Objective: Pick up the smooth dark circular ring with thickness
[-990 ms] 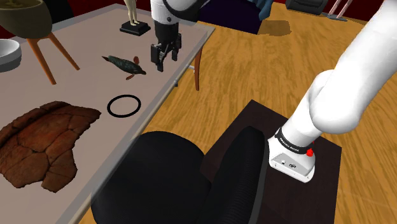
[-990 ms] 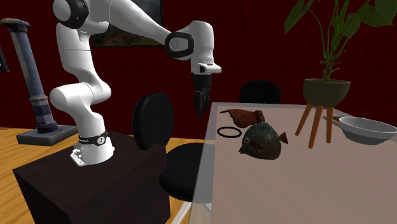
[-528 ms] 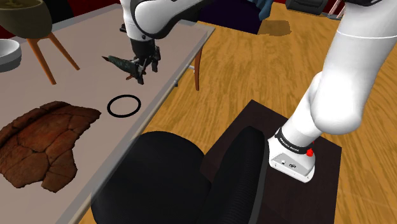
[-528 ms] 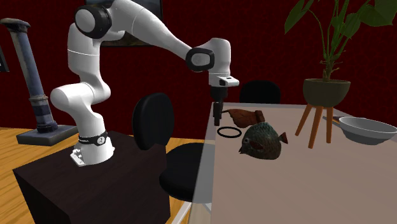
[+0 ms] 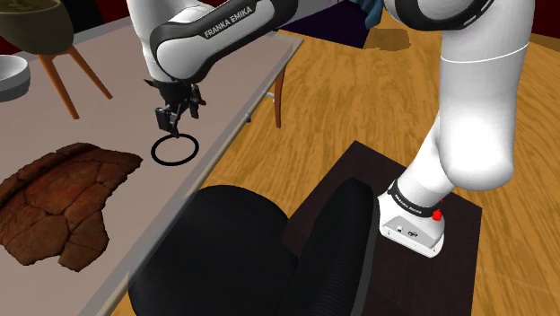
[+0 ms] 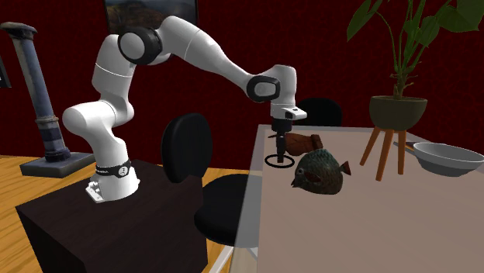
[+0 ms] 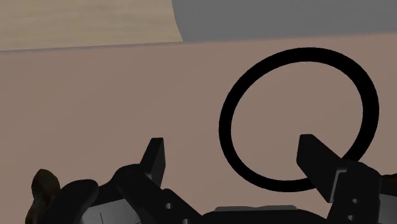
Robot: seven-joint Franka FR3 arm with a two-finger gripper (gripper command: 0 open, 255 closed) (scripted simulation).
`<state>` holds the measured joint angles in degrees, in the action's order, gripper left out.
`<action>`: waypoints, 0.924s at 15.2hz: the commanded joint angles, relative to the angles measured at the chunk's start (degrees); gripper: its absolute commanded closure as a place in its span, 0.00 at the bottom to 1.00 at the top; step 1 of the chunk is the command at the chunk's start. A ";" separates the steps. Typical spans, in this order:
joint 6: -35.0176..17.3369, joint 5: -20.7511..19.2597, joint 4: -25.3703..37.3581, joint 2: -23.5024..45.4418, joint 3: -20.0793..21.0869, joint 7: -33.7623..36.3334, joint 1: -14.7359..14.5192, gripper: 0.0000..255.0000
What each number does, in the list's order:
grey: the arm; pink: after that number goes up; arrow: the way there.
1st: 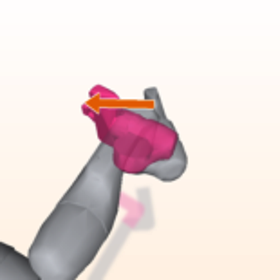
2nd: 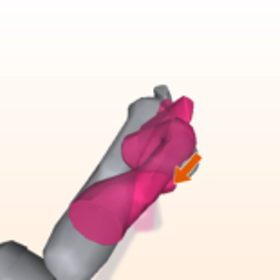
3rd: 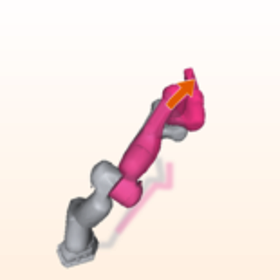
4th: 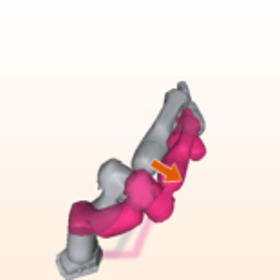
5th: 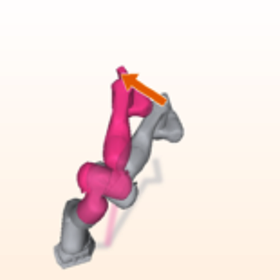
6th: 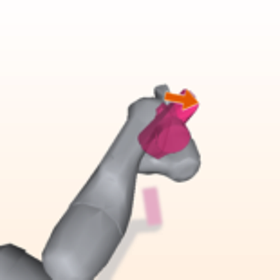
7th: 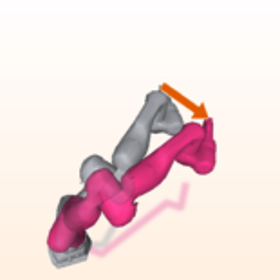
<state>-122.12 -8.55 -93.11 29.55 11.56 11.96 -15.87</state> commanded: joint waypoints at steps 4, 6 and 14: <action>-2.81 -0.66 -0.17 2.67 -0.32 0.41 -0.36 0.00; -3.71 -0.83 -0.46 3.30 -0.42 0.53 -0.41 0.00; -3.76 -0.73 -1.00 2.80 -0.41 0.26 -0.15 1.00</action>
<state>-126.01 -9.15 -93.77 32.23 11.45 12.25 -16.26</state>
